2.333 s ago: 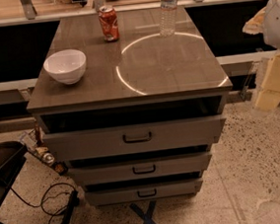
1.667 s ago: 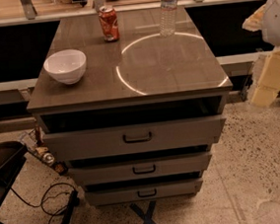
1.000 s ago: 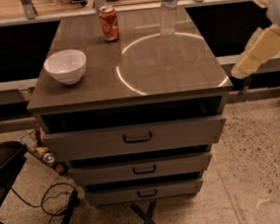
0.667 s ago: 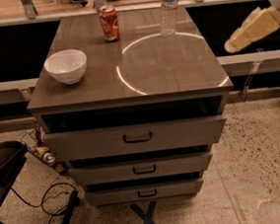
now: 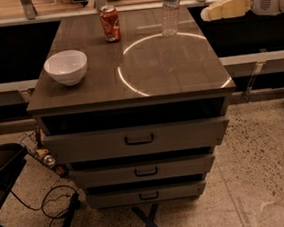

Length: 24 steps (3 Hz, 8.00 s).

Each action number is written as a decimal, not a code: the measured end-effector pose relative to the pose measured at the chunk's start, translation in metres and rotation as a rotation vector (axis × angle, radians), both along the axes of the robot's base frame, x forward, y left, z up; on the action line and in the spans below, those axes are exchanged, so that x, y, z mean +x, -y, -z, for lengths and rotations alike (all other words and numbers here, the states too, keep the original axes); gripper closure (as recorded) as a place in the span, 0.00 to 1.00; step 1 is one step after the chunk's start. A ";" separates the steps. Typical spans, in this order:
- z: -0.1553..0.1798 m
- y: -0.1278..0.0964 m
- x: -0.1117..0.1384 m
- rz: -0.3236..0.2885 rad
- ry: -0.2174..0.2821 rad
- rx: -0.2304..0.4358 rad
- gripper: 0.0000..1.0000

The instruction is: Move water bottle near white bowl

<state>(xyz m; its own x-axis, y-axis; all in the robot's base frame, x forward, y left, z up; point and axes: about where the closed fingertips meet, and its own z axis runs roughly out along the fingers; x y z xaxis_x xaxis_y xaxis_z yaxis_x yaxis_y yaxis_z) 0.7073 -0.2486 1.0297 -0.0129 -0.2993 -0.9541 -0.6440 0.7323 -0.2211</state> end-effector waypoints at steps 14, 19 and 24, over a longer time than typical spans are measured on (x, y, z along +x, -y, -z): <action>0.095 -0.102 0.218 -0.050 0.100 0.233 0.15; 0.123 -0.086 0.214 -0.038 -0.012 0.214 1.00; -0.018 -0.002 0.163 0.126 -0.078 0.473 1.00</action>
Offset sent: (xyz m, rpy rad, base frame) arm 0.0191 0.0377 -0.0184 0.0566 0.0658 -0.1457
